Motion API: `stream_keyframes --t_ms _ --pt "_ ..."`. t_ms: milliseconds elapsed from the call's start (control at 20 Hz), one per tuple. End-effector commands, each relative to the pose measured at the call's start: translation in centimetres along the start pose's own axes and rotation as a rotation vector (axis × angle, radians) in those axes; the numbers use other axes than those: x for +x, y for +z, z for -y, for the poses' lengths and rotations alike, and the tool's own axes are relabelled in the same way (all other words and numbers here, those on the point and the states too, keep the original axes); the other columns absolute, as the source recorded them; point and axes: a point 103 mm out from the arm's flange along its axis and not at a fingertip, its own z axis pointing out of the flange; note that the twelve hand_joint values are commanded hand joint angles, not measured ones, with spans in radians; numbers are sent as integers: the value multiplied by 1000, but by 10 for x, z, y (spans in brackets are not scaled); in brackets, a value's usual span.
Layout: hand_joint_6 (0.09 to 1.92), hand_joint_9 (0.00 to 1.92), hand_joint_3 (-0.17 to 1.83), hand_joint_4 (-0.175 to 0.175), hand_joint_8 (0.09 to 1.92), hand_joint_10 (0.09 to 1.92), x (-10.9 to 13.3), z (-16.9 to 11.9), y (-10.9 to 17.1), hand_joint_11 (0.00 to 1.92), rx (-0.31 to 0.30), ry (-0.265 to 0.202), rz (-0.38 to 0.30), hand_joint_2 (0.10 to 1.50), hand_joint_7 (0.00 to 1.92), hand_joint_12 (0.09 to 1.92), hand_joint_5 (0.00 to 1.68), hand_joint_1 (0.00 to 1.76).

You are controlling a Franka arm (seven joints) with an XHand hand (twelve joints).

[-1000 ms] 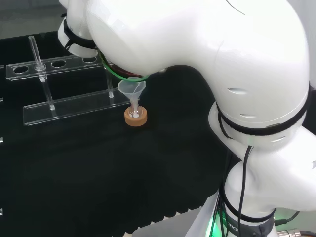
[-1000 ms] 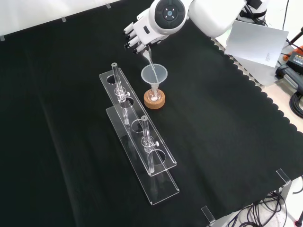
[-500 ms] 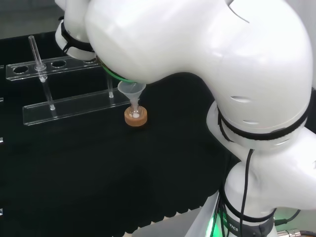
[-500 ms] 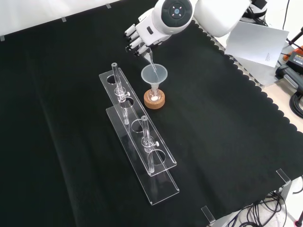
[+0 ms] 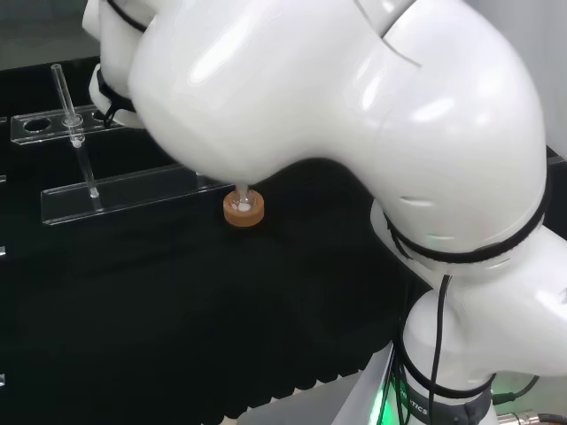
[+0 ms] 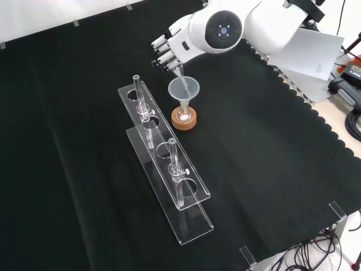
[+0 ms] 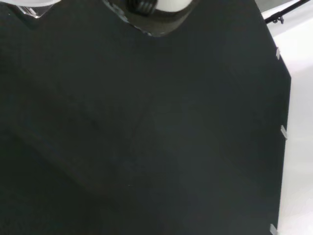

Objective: Pour all the NaCl from the weighing funnel into the round-bottom flask.

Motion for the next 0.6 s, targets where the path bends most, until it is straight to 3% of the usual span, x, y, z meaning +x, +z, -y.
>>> stream_keyframes --t_ms 50,600 --pt "248 924 -175 175 588 333 2 2 -9 713 2 10 72 1026 519 1121 1432 1126" --pt "244 912 -175 175 588 328 -1 3 -18 708 26 18 131 1026 514 1119 1434 1127"
